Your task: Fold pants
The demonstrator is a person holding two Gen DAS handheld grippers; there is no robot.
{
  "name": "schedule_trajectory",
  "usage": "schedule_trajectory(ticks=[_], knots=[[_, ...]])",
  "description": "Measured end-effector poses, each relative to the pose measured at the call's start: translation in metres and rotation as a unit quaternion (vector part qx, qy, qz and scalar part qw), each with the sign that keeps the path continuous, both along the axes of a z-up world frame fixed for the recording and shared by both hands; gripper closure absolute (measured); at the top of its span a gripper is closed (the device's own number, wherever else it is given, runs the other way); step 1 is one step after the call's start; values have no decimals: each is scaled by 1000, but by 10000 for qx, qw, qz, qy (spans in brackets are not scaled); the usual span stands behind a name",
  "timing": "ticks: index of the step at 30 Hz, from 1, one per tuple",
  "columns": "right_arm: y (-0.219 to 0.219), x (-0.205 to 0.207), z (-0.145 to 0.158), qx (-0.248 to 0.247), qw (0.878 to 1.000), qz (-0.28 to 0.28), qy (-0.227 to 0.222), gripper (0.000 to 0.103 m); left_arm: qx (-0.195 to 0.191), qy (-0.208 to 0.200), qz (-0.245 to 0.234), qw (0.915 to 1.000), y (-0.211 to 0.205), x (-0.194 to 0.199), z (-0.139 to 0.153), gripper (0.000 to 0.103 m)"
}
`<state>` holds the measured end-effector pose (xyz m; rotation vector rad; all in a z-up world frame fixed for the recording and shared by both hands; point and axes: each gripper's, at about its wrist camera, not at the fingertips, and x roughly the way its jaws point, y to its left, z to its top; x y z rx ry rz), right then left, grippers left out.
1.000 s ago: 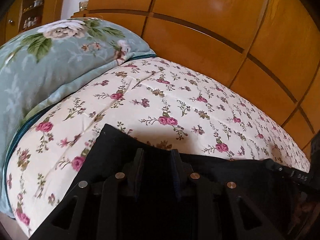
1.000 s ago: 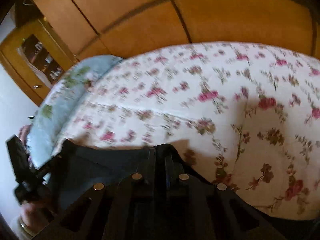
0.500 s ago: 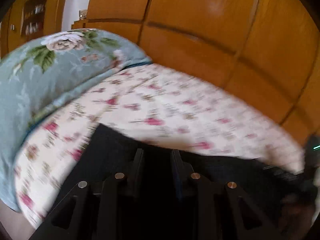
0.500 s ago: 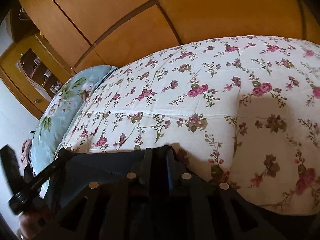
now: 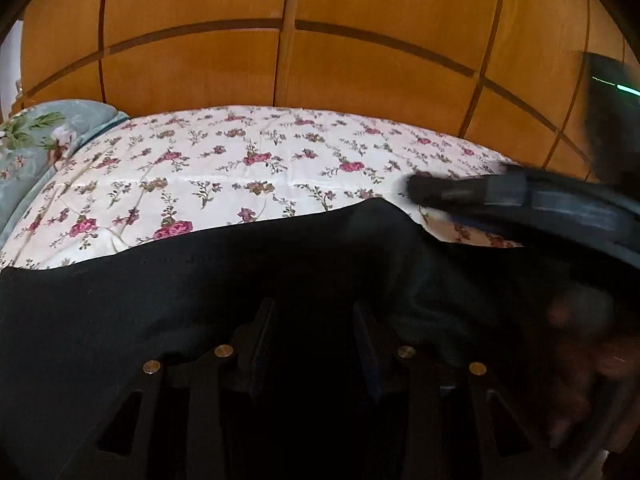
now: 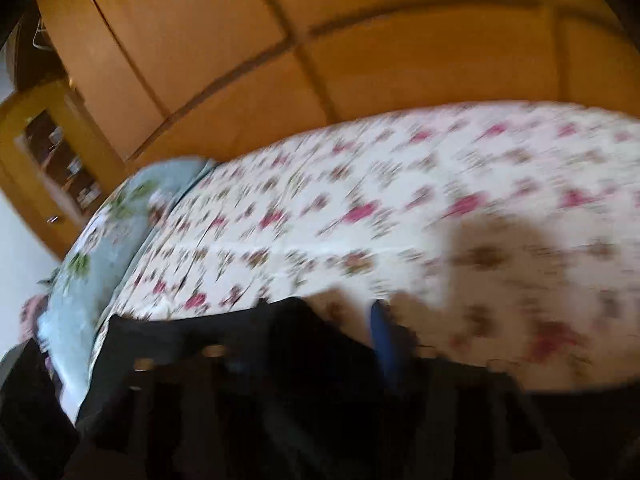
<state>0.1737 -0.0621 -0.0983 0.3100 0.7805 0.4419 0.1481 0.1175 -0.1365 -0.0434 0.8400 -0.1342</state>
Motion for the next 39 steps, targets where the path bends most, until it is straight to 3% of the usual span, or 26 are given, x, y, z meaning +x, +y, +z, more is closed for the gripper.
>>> schedule_trajectory(ticks=[5, 9, 12, 15, 18, 22, 27, 30, 32, 35, 37, 39], knots=[[-23, -55, 14, -350, 9990, -266, -96, 51, 237, -18, 22, 9997, -8, 1, -2, 64], [-38, -80, 5, -691, 9973, -236, 22, 55, 601, -4, 2, 9982, -20, -2, 9, 64], [-44, -76, -9, -1037, 9944, -2, 190, 67, 284, -102, -159, 9994, -26, 0, 23, 64], [-47, -65, -14, -1018, 9943, 90, 287, 69, 159, 0, -255, 9995, -37, 12, 26, 64], [-48, -48, -17, -1183, 9915, 74, 540, 77, 434, 356, -247, 9981, -46, 36, 9, 64], [-52, -39, -23, -1231, 9905, -101, 599, 92, 379, 391, -134, 9984, -44, 57, 5, 61], [-47, -46, -28, -1331, 9906, -257, 189, 92, 441, 359, -171, 9982, -46, 69, -2, 58], [-44, -48, -29, -1441, 9891, -274, 82, 92, 277, 344, -173, 9989, -42, 69, -2, 58], [-49, -49, -27, -1251, 9918, -237, 92, 90, 165, 347, -171, 9991, -38, 68, -1, 58], [-68, -65, -19, -733, 9966, -324, 180, 82, 141, 354, -168, 9991, -38, 61, 5, 58], [-86, -86, -12, -475, 9973, -553, 122, 66, 47, 318, -83, 9994, -37, 48, 15, 58], [-104, -105, -5, -360, 9966, -747, 9, 65, -249, 232, -42, 9994, -36, 33, 21, 58]])
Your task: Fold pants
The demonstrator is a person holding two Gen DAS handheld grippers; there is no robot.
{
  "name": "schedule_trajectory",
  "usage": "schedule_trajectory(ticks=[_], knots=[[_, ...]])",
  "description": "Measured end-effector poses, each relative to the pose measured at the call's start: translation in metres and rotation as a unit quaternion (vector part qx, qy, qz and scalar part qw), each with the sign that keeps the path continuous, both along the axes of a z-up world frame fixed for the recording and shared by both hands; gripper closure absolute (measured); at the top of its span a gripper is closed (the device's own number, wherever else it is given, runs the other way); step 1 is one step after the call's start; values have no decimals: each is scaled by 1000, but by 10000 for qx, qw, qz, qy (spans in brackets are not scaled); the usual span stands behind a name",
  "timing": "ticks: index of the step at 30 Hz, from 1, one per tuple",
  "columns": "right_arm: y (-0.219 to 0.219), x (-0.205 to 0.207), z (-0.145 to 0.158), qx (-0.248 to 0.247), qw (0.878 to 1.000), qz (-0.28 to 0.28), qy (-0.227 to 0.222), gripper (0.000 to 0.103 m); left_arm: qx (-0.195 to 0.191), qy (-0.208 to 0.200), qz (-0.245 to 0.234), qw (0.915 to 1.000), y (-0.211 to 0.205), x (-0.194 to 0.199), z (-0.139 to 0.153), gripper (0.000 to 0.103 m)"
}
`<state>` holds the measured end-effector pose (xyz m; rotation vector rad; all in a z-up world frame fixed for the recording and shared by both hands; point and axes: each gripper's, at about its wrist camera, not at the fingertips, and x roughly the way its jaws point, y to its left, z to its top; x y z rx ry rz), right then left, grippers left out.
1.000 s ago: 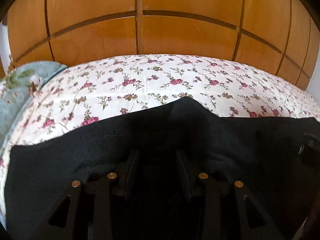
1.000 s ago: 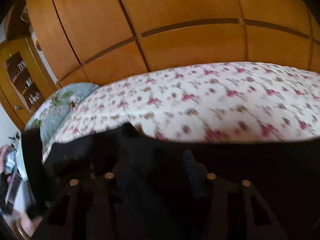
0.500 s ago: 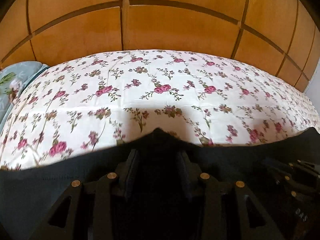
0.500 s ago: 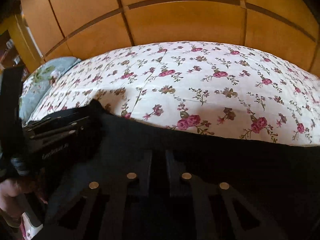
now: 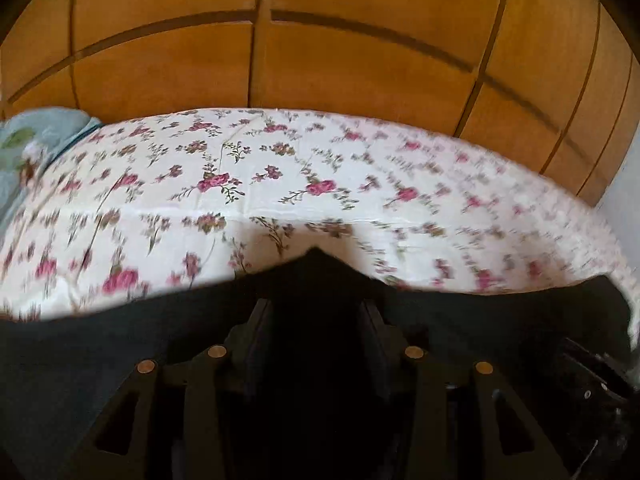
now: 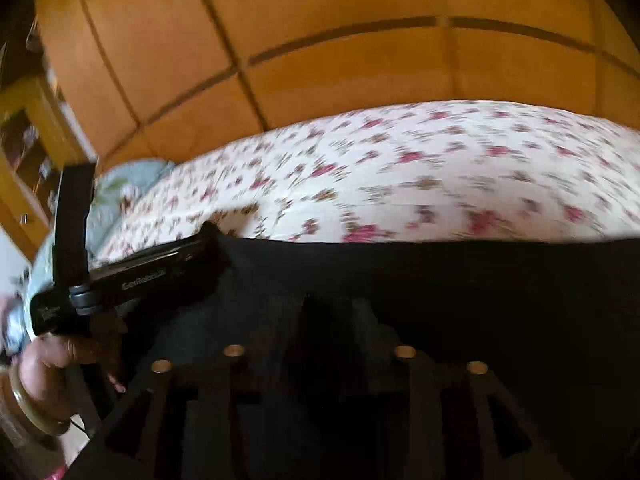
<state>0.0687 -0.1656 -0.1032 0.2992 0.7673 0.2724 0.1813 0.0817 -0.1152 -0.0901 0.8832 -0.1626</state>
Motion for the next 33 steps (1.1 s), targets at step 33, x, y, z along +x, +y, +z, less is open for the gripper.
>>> schedule_trajectory(ticks=[33], knots=[[-332, -109, -37, 2686, 8995, -3435, -265, 95, -160, -463, 196, 9986, 17, -119, -15, 58]])
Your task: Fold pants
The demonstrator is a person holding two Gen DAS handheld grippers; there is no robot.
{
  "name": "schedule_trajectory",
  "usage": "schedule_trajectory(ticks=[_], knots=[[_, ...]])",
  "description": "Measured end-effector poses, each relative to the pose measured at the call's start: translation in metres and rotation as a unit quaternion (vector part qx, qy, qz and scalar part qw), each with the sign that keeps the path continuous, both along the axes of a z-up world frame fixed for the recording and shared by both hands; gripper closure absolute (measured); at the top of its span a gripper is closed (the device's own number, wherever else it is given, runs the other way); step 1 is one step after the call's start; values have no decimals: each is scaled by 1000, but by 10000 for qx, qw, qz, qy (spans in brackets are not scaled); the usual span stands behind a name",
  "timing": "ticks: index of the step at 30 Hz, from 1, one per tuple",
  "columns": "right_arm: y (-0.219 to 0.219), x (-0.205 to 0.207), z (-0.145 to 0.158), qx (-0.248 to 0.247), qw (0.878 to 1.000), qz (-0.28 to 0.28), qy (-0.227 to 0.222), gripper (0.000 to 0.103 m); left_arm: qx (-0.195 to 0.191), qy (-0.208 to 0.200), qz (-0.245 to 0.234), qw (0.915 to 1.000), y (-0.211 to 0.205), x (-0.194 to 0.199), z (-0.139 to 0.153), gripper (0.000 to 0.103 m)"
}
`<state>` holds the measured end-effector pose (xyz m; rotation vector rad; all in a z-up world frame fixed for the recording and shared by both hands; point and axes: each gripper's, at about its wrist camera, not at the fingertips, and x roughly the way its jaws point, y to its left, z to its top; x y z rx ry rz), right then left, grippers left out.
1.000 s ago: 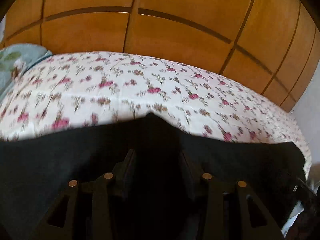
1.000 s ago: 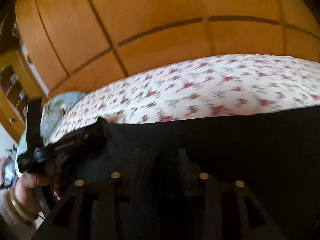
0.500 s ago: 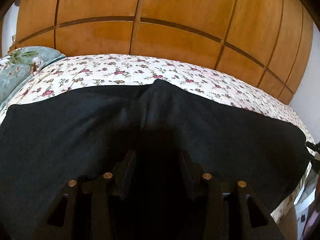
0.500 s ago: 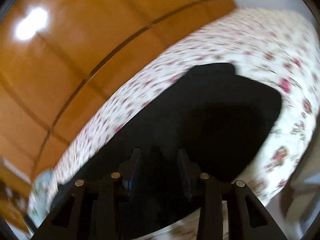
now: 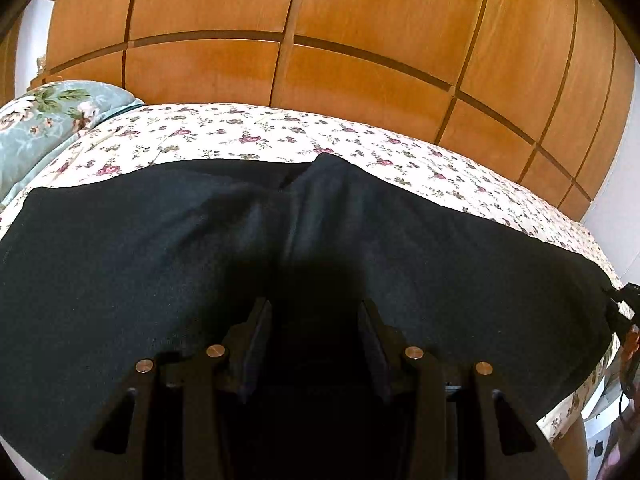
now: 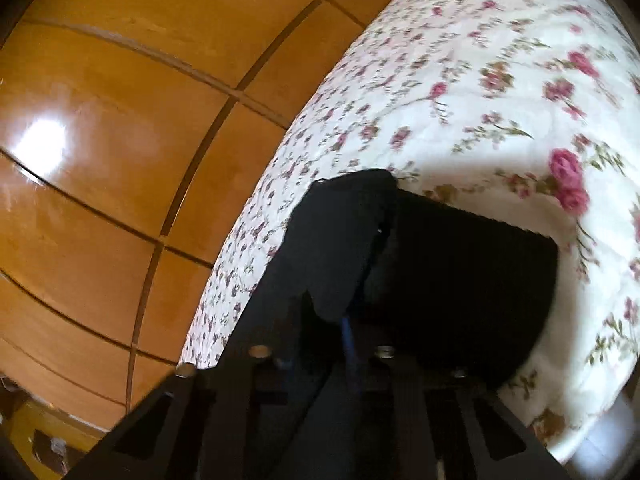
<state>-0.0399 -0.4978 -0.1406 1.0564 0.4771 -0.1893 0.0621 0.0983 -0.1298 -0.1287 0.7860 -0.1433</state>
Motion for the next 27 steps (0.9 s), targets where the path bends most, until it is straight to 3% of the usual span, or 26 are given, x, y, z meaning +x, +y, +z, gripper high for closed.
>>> schedule_trajectory(ticks=[5, 10, 16, 21, 24, 26, 27], knots=[[15, -20, 33, -632, 9977, -27, -258, 96, -119, 8, -92, 9999, 5, -3, 1, 58], [22, -42, 46, -715, 9972, -133, -168, 96, -177, 6, -175, 9997, 10, -12, 4, 58], [9, -55, 24, -406, 9983, -377, 197, 96, -26, -9, -326, 9995, 11, -20, 6, 58], [9, -52, -6, -305, 9961, -472, 682, 97, -123, 26, -306, 9995, 15, -20, 6, 58], [5, -57, -20, 170, 9968, -587, 518, 95, -113, 51, -306, 9995, 14, -20, 7, 58], [3, -60, -21, 487, 9961, -638, 362, 88, -76, 50, -309, 9995, 13, -21, 6, 58], [4, -61, -21, 554, 9963, -612, 242, 80, -36, 46, -301, 9995, 12, -21, 6, 58]])
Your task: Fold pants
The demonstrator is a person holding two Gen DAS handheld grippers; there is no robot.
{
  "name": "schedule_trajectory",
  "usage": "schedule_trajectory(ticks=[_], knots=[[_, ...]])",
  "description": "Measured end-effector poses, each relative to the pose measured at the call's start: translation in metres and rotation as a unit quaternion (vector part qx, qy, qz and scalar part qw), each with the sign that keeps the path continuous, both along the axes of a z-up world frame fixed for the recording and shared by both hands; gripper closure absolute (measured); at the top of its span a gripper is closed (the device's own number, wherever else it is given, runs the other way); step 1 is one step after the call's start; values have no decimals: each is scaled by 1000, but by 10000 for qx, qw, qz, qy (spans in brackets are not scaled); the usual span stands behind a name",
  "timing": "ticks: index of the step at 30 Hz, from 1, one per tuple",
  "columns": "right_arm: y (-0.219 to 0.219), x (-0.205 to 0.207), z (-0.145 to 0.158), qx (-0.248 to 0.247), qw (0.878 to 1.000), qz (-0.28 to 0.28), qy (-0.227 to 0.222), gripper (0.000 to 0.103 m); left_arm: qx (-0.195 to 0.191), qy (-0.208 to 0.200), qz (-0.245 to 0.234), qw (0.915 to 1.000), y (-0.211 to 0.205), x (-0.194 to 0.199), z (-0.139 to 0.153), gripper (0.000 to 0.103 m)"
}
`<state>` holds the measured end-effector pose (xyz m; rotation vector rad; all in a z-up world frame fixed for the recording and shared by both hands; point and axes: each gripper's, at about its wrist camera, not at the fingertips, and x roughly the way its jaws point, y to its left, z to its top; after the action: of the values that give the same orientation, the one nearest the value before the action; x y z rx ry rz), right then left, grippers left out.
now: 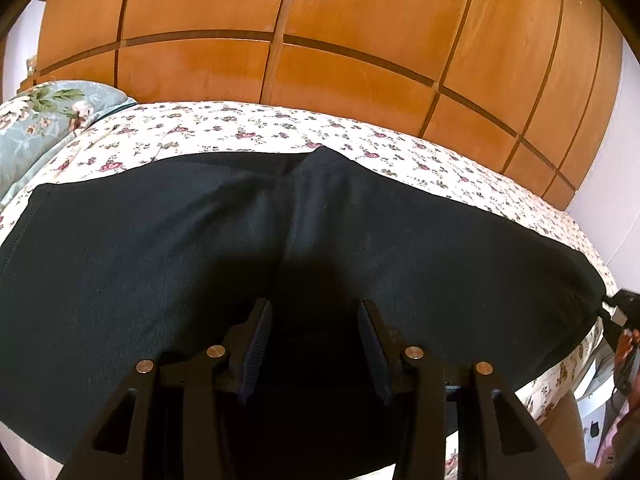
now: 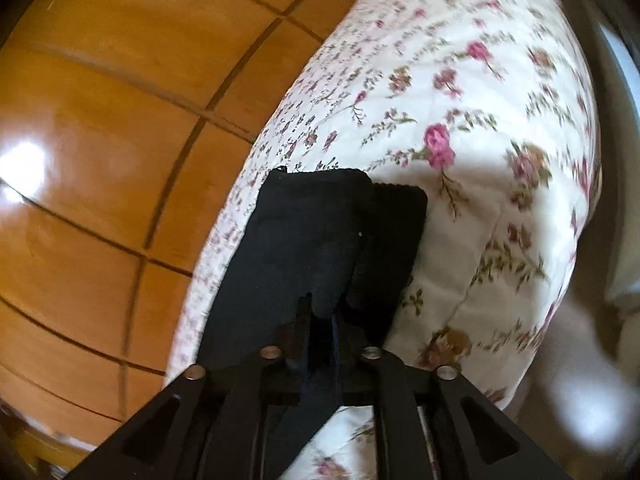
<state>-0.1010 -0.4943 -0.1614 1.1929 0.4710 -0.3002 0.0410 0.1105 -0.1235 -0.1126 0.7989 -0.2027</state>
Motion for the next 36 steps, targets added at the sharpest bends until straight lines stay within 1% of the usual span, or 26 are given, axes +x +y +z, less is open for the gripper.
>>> schedule_trajectory(ticks=[1, 3, 5, 6, 7, 8, 10, 11, 13, 15, 17, 19, 20, 21, 23, 24, 25, 26, 29, 30, 32, 33, 35, 36], knots=[[2, -1, 1, -6, 9999, 21, -132, 79, 40, -5, 17, 10000, -1, 0, 0, 58], [7, 1, 3, -66, 9997, 140, -211, 79, 122, -1, 79, 9999, -6, -1, 1, 58], [12, 7, 1, -111, 9992, 334, -174, 79, 53, 9, 29, 10000, -11, -3, 4, 58], [13, 9, 0, -141, 9991, 367, -160, 79, -50, 3, -100, 9999, -15, -4, 5, 58], [14, 10, 1, -231, 9989, 358, -181, 87, -101, 18, -249, 9996, -18, -5, 5, 58], [14, 11, 3, -327, 9987, 359, -165, 95, 32, 46, -398, 9992, -25, -5, 3, 58], [16, 11, 10, -464, 9981, 391, -44, 96, 379, -11, -477, 9981, -34, -8, 2, 58], [16, 9, 17, -476, 9982, 364, -69, 97, 446, -6, -503, 9977, -35, -8, 3, 58], [17, -1, 33, -618, 9975, 303, -147, 97, 291, 76, -464, 9985, -31, -8, 4, 58], [18, -5, 39, -700, 9972, 274, -50, 97, 35, 177, -385, 9991, -24, -8, 4, 58], [14, -4, 30, -560, 9978, 319, 124, 97, -65, 219, -350, 9991, -21, -9, 4, 58], [10, -1, 12, -411, 9976, 284, 481, 97, 16, 216, -409, 9989, -23, -11, 4, 58], [9, -1, 1, -216, 9980, 260, 536, 97, 105, 212, -453, 9987, -25, -12, 4, 58], [6, -3, -8, -8, 9991, 192, 391, 97, 194, 209, -489, 9984, -26, -13, 4, 58], [3, -10, -12, 111, 9998, 49, 161, 97, 294, 204, -538, 9979, -28, -14, 3, 57], [3, -11, -12, 140, 9998, 24, 104, 96, 305, 201, -553, 9978, -29, -13, 3, 56], [2, -15, -10, 158, 9999, -12, 29, 91, 294, 203, -554, 9978, -28, -13, 2, 56], [2, -18, -8, 116, 9999, -63, 9, 90, 269, 208, -550, 9979, -27, -13, 2, 56], [-2, -29, -1, -123, 9995, -268, 82, 87, 210, 199, -501, 9983, -25, -13, 1, 55], [-3, -31, 0, -188, 9993, -302, 103, 85, 200, 184, -484, 9985, -26, -14, 0, 54], [-5, -35, 0, -250, 9989, -333, 214, 74, 226, 138, -498, 9984, -28, -16, 0, 49], [-9, -36, -3, -217, 9989, -363, 208, 61, 267, 121, -511, 9983, -30, -17, 0, 49], [-12, -38, -5, -94, 9991, -401, 65, 60, 320, 123, -516, 9981, -31, -18, 2, 49], [-13, -36, -6, -90, 9992, -398, 38, 60, 274, 134, -522, 9982, -29, -17, 4, 49]])
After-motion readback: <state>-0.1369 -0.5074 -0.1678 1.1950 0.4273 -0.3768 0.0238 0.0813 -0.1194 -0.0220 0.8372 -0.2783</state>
